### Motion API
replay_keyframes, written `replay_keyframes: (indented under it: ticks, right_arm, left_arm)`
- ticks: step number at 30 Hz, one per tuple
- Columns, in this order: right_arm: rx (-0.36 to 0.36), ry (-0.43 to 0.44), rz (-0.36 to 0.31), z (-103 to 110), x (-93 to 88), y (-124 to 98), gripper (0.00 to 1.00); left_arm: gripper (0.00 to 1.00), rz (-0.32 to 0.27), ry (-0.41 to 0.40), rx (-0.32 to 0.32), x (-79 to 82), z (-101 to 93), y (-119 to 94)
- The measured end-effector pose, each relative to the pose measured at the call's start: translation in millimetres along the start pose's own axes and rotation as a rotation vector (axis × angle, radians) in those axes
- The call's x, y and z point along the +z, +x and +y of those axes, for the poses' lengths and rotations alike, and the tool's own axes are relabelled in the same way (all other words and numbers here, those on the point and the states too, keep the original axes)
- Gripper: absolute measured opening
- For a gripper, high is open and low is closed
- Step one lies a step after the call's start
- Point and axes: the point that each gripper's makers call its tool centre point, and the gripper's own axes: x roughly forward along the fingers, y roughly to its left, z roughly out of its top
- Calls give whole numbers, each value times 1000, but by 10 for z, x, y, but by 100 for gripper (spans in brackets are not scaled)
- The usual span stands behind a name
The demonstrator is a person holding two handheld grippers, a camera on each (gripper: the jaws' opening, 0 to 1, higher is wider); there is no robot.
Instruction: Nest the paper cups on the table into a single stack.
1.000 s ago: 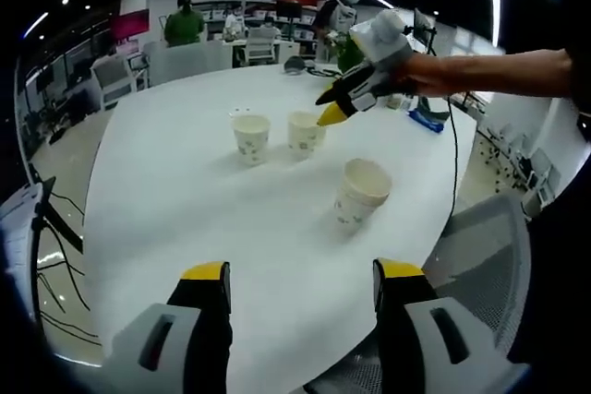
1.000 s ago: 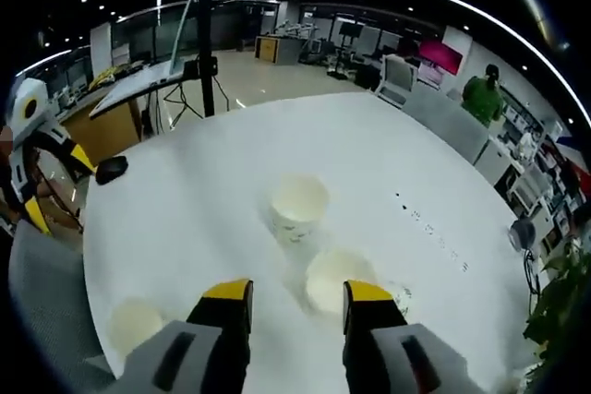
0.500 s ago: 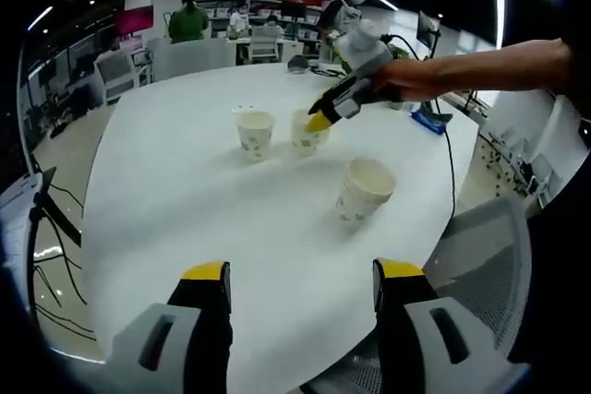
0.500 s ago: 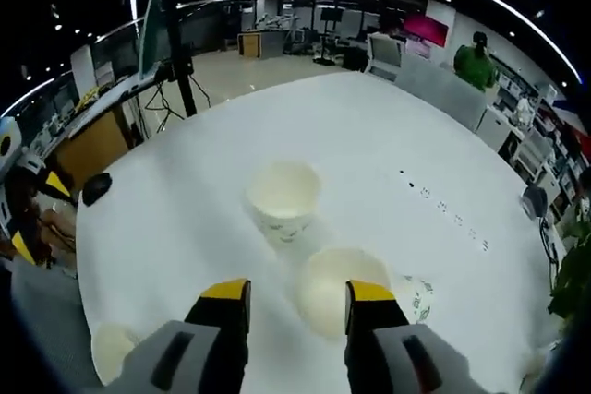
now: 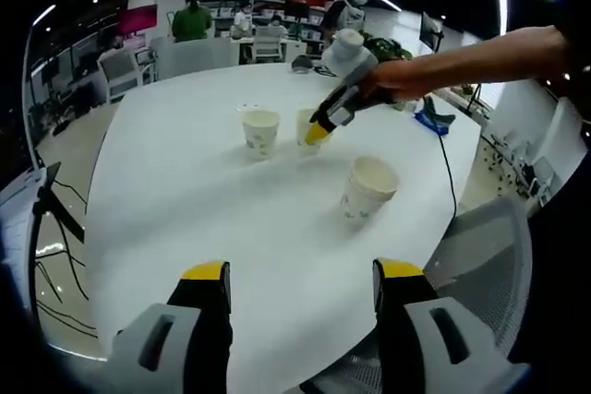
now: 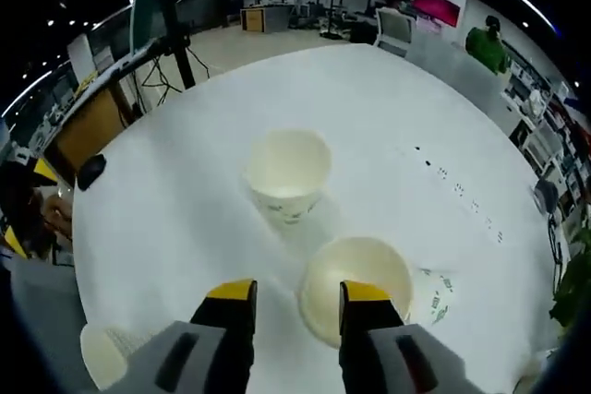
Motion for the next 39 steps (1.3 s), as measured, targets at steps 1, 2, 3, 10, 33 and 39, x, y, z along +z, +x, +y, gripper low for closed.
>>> replay_keyframes:
  ticks: [1, 2, 3, 10, 33, 39]
  right_arm:
    - [2, 4, 0, -1, 0, -10, 33]
    - [5, 1, 1, 6, 1, -8, 32]
    - [9, -9, 9, -7, 20, 38, 31]
    - [6, -59, 65, -3, -108, 85, 23]
    - [29, -249, 63, 155, -95, 2, 0]
    - [24, -256, 39, 165, -65, -80, 0]
  left_arm:
    - [61, -3, -5, 1, 0, 12, -10]
    - [61, -4, -8, 1, -3, 29, -7]
    - [61, -3, -8, 2, -6, 35, -8]
    - [61, -4, -14, 11, -17, 119, 10]
    - [61, 7, 3, 0, -12, 51, 42]
    - [61, 8, 12, -10, 11, -29, 31]
